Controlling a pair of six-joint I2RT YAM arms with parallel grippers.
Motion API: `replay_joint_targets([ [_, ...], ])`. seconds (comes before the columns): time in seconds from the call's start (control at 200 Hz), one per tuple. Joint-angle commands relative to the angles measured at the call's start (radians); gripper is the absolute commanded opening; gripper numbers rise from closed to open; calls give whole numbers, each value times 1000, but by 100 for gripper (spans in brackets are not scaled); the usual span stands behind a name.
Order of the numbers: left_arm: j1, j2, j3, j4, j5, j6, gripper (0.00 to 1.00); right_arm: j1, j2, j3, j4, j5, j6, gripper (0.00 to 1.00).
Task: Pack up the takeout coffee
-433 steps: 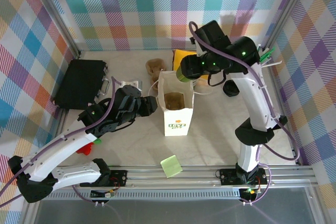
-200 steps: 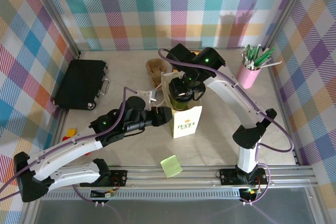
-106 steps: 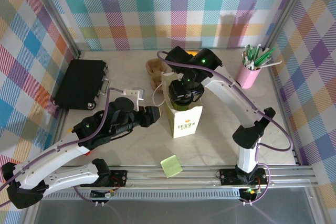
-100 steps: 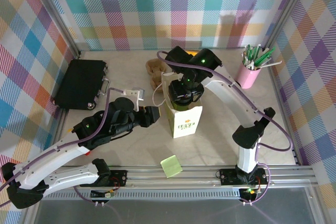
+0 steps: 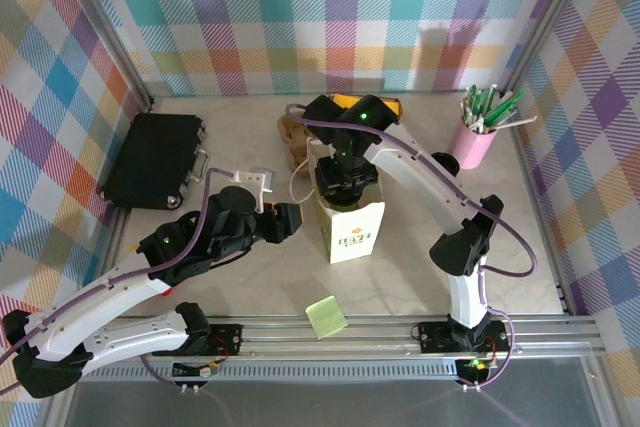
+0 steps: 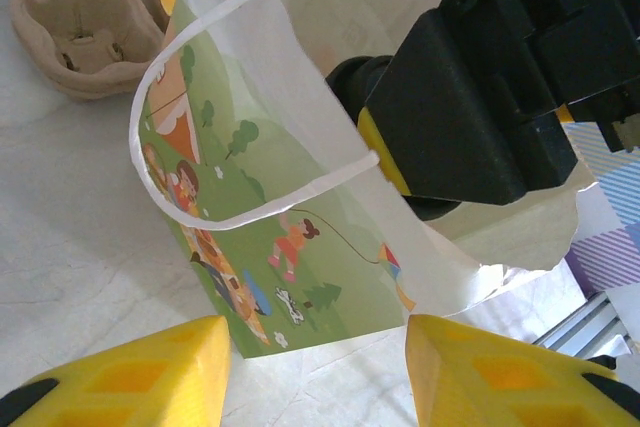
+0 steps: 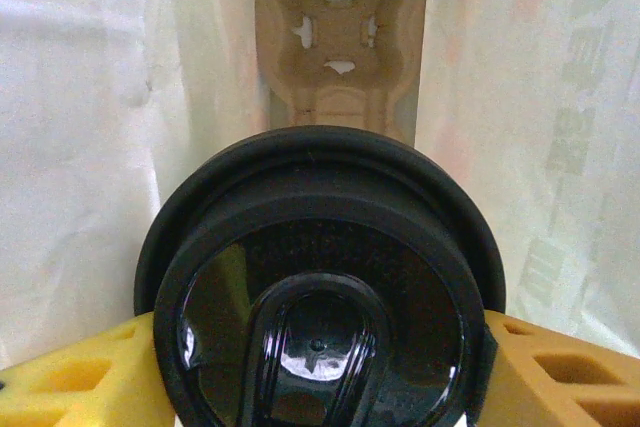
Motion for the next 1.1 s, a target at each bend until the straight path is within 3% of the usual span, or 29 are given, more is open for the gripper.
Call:
replay_joint_targets([
  [0.0,-7,-15,7,-12,-25,26,50,-12,2,-22,-150,-29,30,59],
  [1.095,-7,-23,-9,-11,-32,29,50,-37,20,-122,-64,-46,14,57],
])
